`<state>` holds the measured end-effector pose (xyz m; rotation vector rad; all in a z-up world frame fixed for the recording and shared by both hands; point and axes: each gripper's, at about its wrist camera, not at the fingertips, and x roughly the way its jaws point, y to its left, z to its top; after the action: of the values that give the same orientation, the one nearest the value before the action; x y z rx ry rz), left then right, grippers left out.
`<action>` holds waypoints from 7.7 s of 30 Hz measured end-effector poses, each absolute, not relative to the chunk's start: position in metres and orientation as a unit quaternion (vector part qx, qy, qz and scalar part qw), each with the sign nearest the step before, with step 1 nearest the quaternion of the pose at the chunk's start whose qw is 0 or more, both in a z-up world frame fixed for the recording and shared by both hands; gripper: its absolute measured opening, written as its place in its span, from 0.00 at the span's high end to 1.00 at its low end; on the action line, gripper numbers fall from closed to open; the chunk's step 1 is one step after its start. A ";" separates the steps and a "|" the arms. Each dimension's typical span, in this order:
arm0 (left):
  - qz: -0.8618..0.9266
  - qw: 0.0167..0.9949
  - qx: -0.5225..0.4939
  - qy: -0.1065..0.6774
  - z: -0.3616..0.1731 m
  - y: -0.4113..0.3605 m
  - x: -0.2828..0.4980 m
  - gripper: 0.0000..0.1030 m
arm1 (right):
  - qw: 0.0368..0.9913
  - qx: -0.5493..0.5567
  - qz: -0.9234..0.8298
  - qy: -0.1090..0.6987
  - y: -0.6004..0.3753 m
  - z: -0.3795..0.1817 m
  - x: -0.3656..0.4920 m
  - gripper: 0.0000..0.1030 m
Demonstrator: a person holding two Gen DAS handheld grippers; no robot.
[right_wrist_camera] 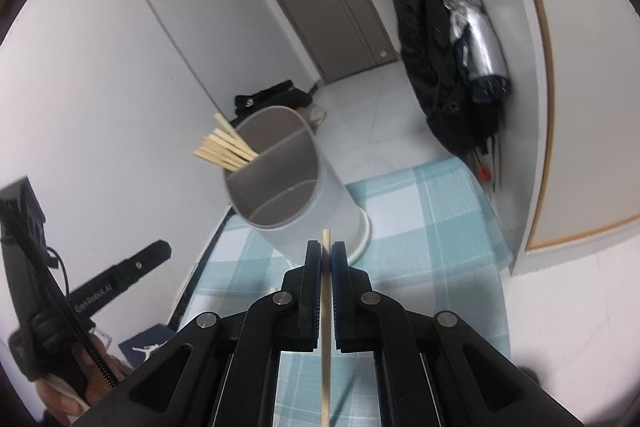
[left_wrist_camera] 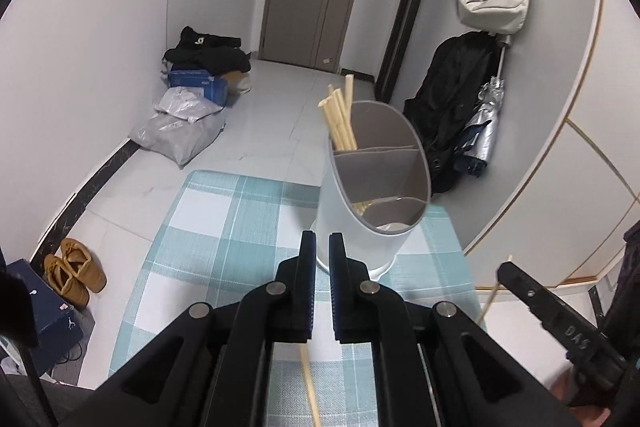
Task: Organize utensils
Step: 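Carry both held chopsticks up over the white holder, then lower the chopsticks into the white holder and open both grippers, then withdraw both open grippers back from the holder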
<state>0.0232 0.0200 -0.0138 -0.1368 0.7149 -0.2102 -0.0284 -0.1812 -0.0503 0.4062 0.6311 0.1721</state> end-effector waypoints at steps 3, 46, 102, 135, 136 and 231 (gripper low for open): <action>-0.099 0.925 -0.073 0.360 -0.016 0.028 0.026 0.97 | 0.931 0.184 0.086 0.304 -0.173 -0.048 -0.030 0.96; -0.079 0.832 -0.047 0.547 -0.111 0.009 0.102 0.97 | 0.894 0.254 0.080 0.360 -0.211 -0.071 -0.002 0.96; -0.207 0.899 -0.037 0.384 0.043 -0.012 0.024 0.97 | 0.955 0.127 0.111 0.242 -0.156 0.009 -0.012 0.96; -0.219 0.918 -0.084 0.318 0.135 -0.007 0.151 0.97 | 0.972 0.053 0.133 0.188 -0.147 0.132 0.141 0.96; -0.212 0.921 -0.085 0.317 0.131 -0.005 0.154 0.97 | 0.972 0.053 0.132 0.190 -0.146 0.129 0.149 0.96; -0.036 0.966 -0.037 0.254 0.017 0.053 0.013 0.24 | 0.987 0.019 0.021 0.158 -0.130 0.016 -0.071 0.00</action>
<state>0.0134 0.0525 0.0172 -0.0754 0.5147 -0.0725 -0.0712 -0.1301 0.0160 0.0382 0.3165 0.0425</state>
